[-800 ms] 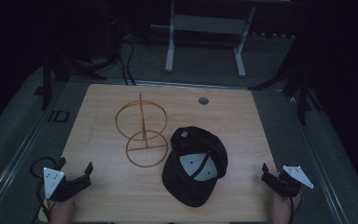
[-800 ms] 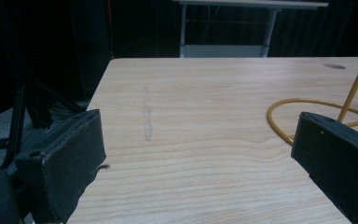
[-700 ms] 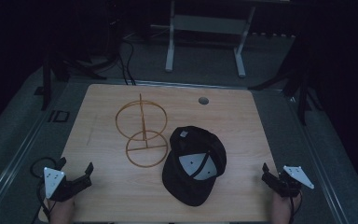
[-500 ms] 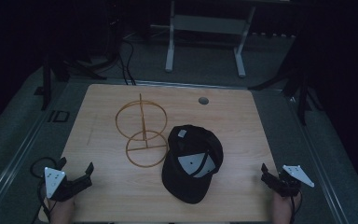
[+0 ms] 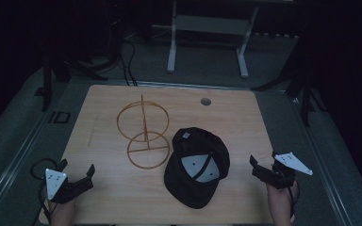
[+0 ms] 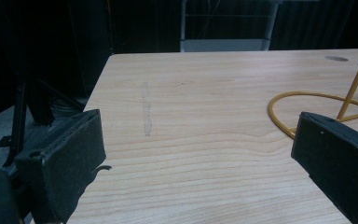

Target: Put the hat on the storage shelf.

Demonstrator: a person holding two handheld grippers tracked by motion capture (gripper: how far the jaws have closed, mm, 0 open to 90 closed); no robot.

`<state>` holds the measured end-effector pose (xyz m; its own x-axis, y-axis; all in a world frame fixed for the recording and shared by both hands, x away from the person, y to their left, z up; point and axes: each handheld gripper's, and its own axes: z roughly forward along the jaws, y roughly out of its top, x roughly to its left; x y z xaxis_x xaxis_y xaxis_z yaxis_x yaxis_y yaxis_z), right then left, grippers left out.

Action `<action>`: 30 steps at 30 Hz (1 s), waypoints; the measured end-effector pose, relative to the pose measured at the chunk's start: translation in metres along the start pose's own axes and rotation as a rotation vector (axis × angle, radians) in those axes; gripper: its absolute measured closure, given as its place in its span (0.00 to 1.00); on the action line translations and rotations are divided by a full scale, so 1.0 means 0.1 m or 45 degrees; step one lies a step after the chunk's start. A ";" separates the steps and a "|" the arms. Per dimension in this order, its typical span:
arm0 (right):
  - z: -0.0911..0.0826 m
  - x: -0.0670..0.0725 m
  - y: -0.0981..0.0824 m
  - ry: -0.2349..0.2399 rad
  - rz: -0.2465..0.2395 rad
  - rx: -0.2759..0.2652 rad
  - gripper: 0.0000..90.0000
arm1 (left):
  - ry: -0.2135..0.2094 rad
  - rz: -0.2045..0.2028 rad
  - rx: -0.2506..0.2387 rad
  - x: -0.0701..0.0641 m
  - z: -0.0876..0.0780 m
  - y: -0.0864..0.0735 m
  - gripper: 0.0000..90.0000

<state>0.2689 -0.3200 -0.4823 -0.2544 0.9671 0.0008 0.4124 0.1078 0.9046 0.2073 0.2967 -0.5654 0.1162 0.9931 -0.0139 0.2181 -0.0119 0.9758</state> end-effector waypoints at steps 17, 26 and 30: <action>0.06 0.76 0.58 0.431 -0.093 0.054 0.15 | -0.016 -0.011 -0.001 0.00 -0.01 0.00 0.03; 0.36 0.99 0.51 0.369 -0.138 0.178 0.26 | -0.024 -0.012 -0.004 0.00 -0.01 0.01 0.03; 0.43 0.99 0.45 0.351 -0.128 0.213 0.35 | -0.031 -0.011 -0.003 0.00 -0.01 0.01 0.03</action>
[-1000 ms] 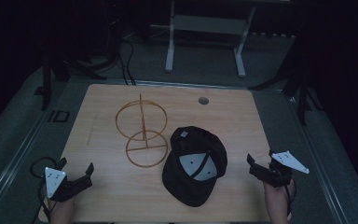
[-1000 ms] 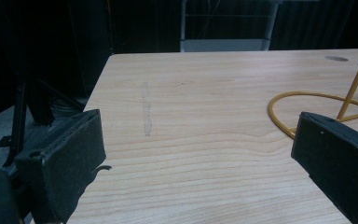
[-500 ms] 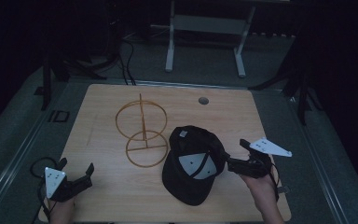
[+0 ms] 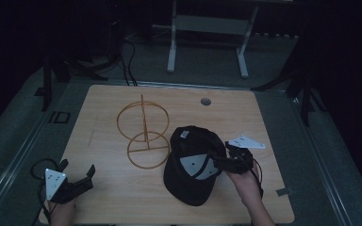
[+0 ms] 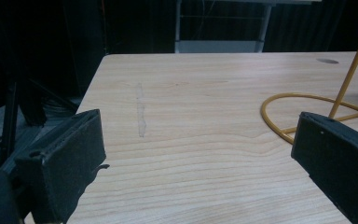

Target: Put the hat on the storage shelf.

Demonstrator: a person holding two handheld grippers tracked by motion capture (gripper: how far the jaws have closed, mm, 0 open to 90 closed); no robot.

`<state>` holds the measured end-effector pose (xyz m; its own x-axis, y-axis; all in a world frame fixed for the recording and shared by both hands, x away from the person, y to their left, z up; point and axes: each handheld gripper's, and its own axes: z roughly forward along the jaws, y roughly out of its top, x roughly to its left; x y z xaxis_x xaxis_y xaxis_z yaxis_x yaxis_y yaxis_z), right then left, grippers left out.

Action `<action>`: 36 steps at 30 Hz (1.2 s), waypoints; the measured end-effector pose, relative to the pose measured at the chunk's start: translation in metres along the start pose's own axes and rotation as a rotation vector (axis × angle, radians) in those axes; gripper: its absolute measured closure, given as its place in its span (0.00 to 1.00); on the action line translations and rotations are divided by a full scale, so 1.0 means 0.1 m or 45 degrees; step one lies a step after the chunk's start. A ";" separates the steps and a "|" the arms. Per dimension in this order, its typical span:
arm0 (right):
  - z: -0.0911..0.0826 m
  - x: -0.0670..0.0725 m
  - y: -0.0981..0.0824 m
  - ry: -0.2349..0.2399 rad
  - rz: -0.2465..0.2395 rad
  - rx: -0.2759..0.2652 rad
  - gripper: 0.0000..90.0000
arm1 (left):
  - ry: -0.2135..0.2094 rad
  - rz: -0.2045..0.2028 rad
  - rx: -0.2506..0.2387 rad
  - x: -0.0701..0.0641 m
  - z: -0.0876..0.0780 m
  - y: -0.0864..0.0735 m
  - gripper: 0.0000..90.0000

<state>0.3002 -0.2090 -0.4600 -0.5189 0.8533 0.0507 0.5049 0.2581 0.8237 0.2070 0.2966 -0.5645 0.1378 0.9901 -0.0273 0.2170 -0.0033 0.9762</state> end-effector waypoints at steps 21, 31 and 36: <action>0.21 -0.13 -0.10 -0.054 0.088 0.013 0.98 | -0.002 0.009 0.003 -0.01 -0.01 0.01 0.03; 0.03 -0.20 0.03 -0.009 0.161 -0.090 0.98 | -0.048 0.025 -0.036 -0.14 -0.06 0.07 0.03; -0.12 -0.19 0.15 0.004 0.144 -0.154 0.98 | -0.020 0.025 -0.011 -0.25 -0.07 0.10 0.03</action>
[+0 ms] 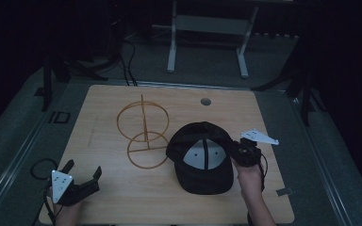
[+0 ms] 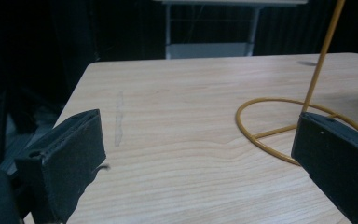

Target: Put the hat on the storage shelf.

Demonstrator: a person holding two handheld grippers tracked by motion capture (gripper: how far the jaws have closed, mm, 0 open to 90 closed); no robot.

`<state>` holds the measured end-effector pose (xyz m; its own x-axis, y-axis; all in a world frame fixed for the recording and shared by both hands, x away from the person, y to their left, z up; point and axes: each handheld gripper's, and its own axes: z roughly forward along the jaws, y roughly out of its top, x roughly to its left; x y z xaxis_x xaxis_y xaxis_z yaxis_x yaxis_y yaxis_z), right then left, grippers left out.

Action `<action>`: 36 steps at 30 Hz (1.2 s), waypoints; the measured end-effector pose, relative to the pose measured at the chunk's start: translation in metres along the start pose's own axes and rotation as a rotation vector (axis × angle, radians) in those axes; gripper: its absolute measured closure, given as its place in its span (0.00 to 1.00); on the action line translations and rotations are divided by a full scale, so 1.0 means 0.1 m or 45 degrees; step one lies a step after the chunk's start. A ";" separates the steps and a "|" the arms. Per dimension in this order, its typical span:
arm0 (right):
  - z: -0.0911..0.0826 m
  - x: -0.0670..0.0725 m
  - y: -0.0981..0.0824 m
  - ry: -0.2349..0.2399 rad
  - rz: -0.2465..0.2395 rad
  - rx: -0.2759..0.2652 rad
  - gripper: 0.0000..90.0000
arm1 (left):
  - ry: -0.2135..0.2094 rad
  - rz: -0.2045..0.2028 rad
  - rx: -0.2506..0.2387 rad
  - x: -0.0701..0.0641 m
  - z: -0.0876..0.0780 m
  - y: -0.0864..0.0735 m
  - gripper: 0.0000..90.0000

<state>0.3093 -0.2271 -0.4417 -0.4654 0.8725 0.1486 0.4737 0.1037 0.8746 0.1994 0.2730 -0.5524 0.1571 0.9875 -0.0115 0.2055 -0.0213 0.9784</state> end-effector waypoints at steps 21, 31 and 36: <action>-0.34 0.10 0.34 0.080 -0.005 -0.172 0.98 | -0.358 -0.041 0.141 -0.55 0.04 0.18 0.03; -0.51 0.18 0.46 0.112 -0.028 -0.236 0.98 | -0.616 0.010 0.137 -1.01 0.09 0.39 0.05; -0.52 0.21 0.46 0.133 -0.029 -0.239 0.98 | -0.700 -0.013 0.158 -1.23 0.14 0.52 0.06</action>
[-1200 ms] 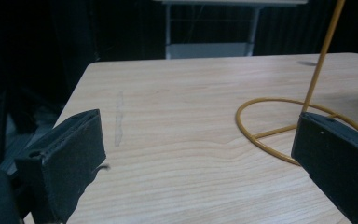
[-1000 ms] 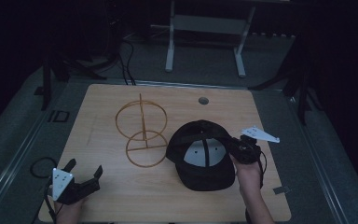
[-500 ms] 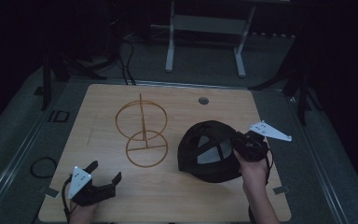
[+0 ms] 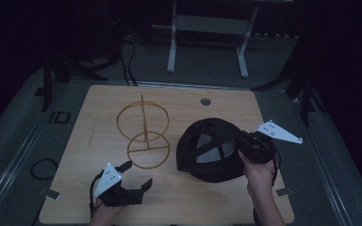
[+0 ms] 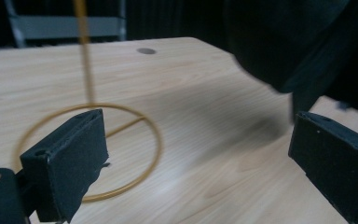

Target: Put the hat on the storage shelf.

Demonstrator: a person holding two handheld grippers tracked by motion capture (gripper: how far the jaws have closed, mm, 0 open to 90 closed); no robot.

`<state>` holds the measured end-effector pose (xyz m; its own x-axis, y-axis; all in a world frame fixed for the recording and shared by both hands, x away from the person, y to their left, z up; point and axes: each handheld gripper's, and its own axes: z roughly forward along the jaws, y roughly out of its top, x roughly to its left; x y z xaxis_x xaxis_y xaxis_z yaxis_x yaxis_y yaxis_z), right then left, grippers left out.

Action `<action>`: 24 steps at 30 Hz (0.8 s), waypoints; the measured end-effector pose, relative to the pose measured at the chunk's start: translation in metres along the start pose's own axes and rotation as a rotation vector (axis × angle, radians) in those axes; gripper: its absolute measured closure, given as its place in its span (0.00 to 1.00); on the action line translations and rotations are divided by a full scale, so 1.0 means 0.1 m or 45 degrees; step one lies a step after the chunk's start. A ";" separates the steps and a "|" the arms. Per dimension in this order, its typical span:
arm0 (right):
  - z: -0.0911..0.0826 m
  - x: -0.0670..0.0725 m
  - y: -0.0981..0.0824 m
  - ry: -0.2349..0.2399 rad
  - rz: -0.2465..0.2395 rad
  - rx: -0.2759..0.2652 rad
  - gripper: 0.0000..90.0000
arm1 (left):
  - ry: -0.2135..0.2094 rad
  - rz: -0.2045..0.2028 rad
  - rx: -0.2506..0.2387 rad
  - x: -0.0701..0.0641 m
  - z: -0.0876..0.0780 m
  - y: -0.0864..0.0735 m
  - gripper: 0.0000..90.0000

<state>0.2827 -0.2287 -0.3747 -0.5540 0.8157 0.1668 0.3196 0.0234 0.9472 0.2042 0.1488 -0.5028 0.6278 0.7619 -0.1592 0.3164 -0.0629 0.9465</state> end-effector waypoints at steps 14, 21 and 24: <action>0.01 0.12 -0.01 0.049 -0.027 0.002 0.98 | -0.070 0.100 -0.016 -0.40 0.39 0.30 0.17; 0.02 0.17 -0.02 0.074 -0.041 0.006 0.98 | -0.084 0.113 0.015 -0.48 0.61 0.40 0.19; 0.01 0.19 -0.03 0.083 -0.051 0.009 0.98 | -0.079 0.092 -0.010 -0.48 0.66 0.44 0.27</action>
<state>0.2722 -0.2122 -0.3745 -0.6151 0.7747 0.1467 0.3016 0.0592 0.9516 0.2349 0.0675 -0.4721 0.6920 0.7139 -0.1074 0.2631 -0.1108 0.9584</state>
